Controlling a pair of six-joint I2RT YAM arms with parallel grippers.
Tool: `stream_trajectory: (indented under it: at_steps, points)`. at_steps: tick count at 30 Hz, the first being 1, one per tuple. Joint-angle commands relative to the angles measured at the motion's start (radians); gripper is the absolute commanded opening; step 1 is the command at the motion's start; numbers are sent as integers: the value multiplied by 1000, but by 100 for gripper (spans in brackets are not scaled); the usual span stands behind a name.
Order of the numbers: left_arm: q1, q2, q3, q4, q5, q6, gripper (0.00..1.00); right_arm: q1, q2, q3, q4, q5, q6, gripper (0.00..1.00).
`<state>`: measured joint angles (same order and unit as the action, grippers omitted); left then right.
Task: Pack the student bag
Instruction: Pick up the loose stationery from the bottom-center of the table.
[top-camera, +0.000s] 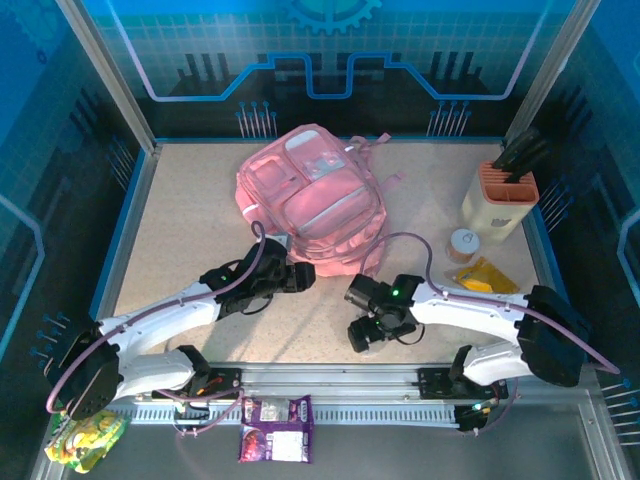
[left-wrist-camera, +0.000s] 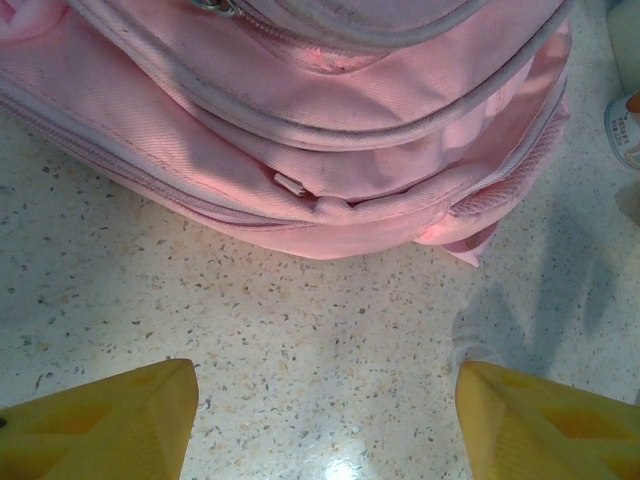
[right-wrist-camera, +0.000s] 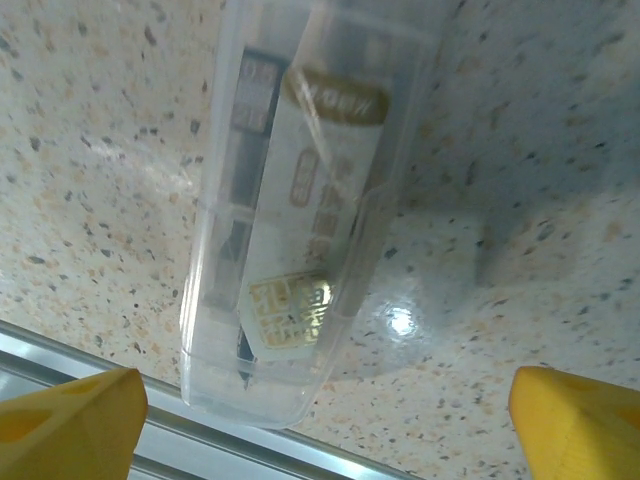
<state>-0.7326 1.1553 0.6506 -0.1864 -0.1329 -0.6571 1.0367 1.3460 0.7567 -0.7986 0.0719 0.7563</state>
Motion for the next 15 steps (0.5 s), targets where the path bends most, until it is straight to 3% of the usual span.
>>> stream_trajectory:
  at_steps: [1,8,15]
  points:
    - [-6,-16,4,-46,-28,-23,70,44,31,-21,56,14,77,93]
    - [-6,-11,9,-58,-34,-33,74,97,94,-8,90,26,110,85]
    - [-5,2,7,-51,-25,-46,75,96,114,-23,104,54,127,71]
